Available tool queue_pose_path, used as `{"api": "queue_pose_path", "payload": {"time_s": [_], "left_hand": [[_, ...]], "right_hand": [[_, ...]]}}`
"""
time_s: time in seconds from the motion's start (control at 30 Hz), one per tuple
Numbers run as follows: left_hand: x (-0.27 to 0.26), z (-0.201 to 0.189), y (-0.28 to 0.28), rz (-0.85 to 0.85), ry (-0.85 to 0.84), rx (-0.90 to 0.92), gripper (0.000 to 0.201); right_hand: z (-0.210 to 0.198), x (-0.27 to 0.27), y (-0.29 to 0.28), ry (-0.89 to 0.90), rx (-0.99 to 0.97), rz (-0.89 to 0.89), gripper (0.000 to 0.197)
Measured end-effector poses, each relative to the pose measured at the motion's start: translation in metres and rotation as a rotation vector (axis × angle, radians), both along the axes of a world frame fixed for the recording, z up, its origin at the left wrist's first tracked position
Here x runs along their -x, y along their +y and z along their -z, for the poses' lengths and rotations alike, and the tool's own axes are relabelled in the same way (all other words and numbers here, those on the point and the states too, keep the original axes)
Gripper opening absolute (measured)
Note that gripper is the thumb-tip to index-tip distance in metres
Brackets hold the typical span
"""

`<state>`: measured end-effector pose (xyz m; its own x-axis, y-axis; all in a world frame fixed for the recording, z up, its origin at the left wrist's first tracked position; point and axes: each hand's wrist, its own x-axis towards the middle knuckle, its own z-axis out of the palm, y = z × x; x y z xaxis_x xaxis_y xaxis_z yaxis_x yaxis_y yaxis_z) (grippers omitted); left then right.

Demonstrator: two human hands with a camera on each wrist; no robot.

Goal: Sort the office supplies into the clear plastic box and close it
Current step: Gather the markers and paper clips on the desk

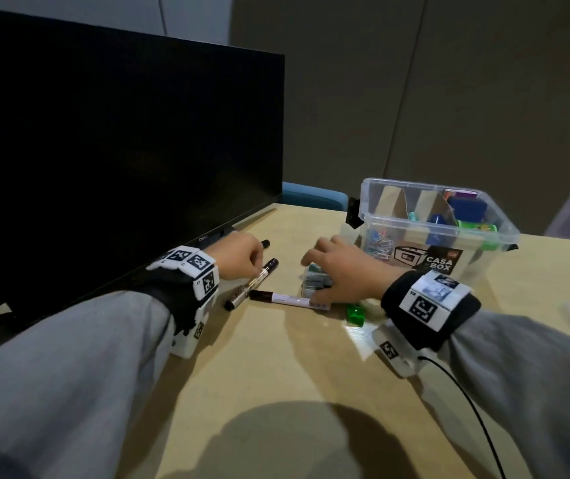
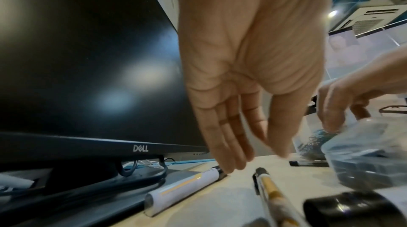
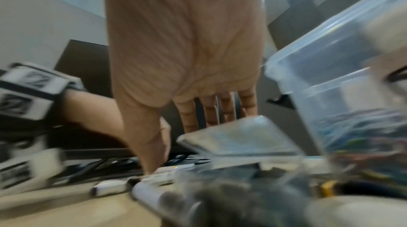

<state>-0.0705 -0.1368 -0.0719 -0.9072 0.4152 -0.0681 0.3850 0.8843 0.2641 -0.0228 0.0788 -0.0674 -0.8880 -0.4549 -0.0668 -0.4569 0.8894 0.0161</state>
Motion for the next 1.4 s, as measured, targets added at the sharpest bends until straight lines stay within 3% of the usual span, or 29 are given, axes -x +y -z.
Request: {"api": "queue_pose_path", "payload": {"time_s": [0.17,0.27,0.47,0.67,0.77,0.9,1.07,1.17,1.27,1.4], "left_hand": [[0.007,0.004,0.005,-0.109,-0.153,0.218,0.029],[0.007,0.009,0.01,-0.096,-0.154,0.344,0.029],[0.014,0.004,0.005,-0.093,-0.149,0.316,0.031],[0.037,0.003,-0.007,-0.243,-0.039,0.135,0.036],[0.042,0.004,-0.009,-0.251,0.023,0.202,0.046],[0.041,0.003,-0.003,-0.235,-0.023,0.362,0.037],[0.04,0.003,0.001,-0.232,-0.053,0.38,0.032],[0.04,0.0,0.004,-0.242,-0.015,0.238,0.026],[0.046,-0.01,0.013,-0.266,0.045,0.02,0.025],[0.051,-0.033,0.036,-0.194,0.131,-0.227,0.03]], "right_hand": [[0.01,-0.009,-0.039,0.079,-0.145,-0.123,0.043],[0.015,-0.006,-0.054,0.081,-0.237,-0.128,0.039],[0.015,-0.003,-0.056,0.054,-0.25,-0.157,0.033],[-0.009,-0.008,-0.038,0.078,0.017,-0.076,0.029],[-0.022,-0.01,-0.023,0.096,0.205,0.028,0.023],[-0.027,-0.002,-0.001,0.179,0.486,0.173,0.02],[-0.035,0.007,0.019,0.259,0.735,0.303,0.02],[-0.05,0.012,0.032,0.44,0.796,0.348,0.014],[-0.074,0.019,0.052,0.545,0.87,0.417,0.021],[-0.091,0.025,0.086,0.6,1.134,0.502,0.017]]}}
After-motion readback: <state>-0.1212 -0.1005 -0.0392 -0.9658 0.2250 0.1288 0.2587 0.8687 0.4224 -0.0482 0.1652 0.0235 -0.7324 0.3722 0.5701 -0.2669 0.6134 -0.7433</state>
